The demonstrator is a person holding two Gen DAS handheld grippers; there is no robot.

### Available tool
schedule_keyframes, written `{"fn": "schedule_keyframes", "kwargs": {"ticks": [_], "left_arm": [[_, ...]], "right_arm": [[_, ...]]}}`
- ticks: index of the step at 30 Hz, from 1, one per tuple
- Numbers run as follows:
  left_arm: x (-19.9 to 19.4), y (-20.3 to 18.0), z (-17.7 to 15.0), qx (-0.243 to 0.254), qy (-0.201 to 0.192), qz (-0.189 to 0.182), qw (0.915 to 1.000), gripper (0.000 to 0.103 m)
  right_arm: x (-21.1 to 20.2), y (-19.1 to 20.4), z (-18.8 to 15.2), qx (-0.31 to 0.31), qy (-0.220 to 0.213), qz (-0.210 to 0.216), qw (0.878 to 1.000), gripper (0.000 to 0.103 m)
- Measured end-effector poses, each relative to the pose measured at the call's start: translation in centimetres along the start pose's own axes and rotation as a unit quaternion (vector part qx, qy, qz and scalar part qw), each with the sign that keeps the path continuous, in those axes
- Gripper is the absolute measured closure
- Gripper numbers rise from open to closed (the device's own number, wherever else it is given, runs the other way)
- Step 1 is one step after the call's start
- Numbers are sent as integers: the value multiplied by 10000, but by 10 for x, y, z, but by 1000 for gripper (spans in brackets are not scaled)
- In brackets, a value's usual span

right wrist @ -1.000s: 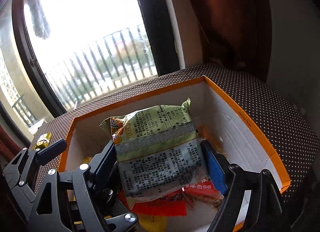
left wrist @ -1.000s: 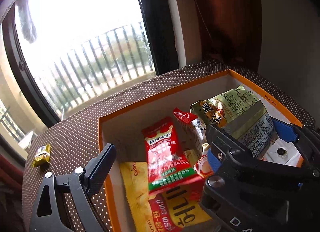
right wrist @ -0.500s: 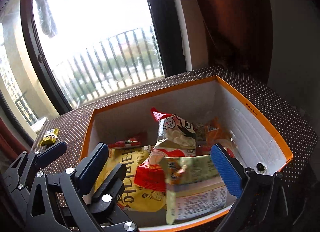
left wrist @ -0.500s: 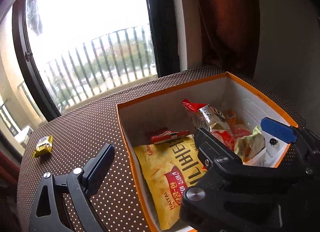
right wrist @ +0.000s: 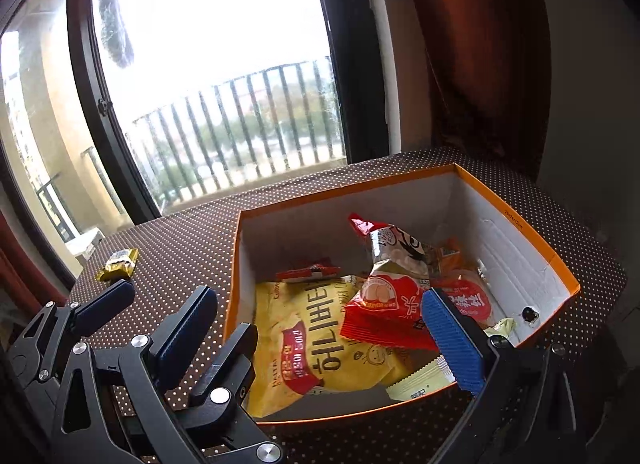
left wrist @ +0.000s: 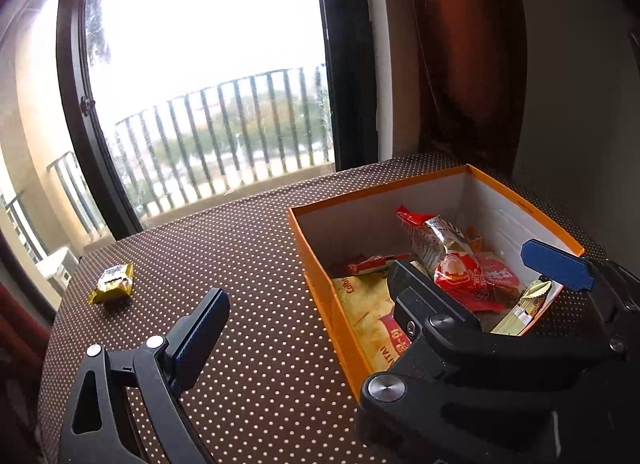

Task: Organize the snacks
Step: 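Move both open tools back from the box toward the yellow packet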

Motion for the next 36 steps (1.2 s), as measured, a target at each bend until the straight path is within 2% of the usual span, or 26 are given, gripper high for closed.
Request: {"fn": "schedule_keyframes", "kwargs": {"ticks": [7,16,24,36], "left_arm": [[-20,31,0,-207,-220,79,9995,7],[-29,79,-2,-492,-281,291,9980,7],[-23,129,-3,-752,-245,591,9951,7],[-9,199,18,-939,-241,1041,9898,7]], "right_arm": [[-11,35,8,-225,-167,76,9996,0],[-8,85,12,-505,-229,252,9981,0],[13,133,18,-750,-150,474,9959,0],[46,202,42,-933,-139,841,9920,0]]}}
Point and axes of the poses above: each gripper's, at about its wrist camera, not at the fingertips, and x roughly the way its jaws point, y to its left, z to its top, the point moved 4 cm from there along x, roughly the way its jaws point, and after that the axes turned 5 degrees about -x, right-handed, at the moved point
